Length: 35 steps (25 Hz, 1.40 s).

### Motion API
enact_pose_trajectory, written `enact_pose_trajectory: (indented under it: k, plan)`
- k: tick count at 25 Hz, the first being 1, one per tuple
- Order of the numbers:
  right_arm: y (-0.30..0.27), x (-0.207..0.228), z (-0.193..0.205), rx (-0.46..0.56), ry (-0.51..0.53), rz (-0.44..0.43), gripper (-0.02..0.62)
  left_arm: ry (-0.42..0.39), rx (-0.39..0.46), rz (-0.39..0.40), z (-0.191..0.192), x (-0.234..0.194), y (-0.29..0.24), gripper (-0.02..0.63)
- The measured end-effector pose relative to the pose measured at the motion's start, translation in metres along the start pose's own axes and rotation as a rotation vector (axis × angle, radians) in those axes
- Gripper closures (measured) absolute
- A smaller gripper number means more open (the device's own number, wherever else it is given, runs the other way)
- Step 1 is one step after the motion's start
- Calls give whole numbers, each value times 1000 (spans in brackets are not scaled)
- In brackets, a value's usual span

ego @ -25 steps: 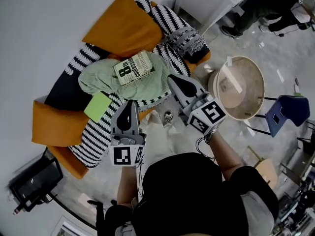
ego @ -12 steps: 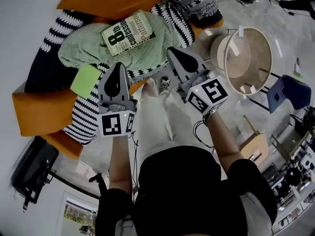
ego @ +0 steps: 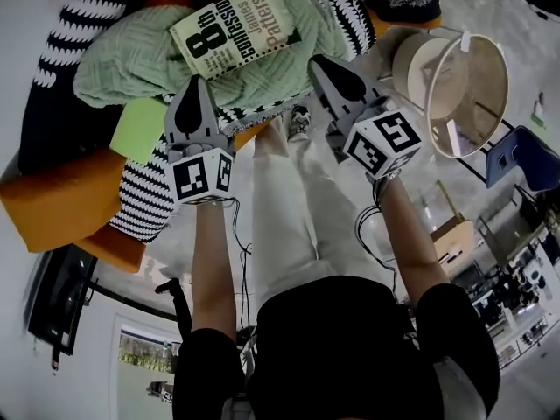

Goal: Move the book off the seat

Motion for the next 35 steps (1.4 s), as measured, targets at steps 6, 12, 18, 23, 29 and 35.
enact_pose_trajectory:
  k: [6, 12, 18, 23, 29, 35]
  plan:
    - [-34, 35, 32, -63, -52, 38, 519, -10, -86, -66, 53, -30, -32, 597]
    - [-57, 67, 56, -103, -125, 39, 402, 10, -176, -92, 87, -43, -43, 597]
    - [-77, 93, 67, -130, -188, 39, 355, 16, -243, -101, 116, -50, -53, 597]
    - [-88, 106, 74, -154, -215, 34, 342, -6, -267, -100, 122, -50, -57, 597]
    - [-95, 108, 78, -182, -245, -27, 327, 0, -327, -68, 129, -56, -68, 597]
    - [-114, 106, 86, -208, -257, -64, 327, 36, -350, -63, 141, -63, -75, 597]
Point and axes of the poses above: the fingertips, and each gripper's own axes: y backward along the fingers, x to its right, z out of its underside, the point moved 10 cm from there along y, backward along the fingers, and after that the axes turned 6 degrees about -y, right-handed, at the moved point
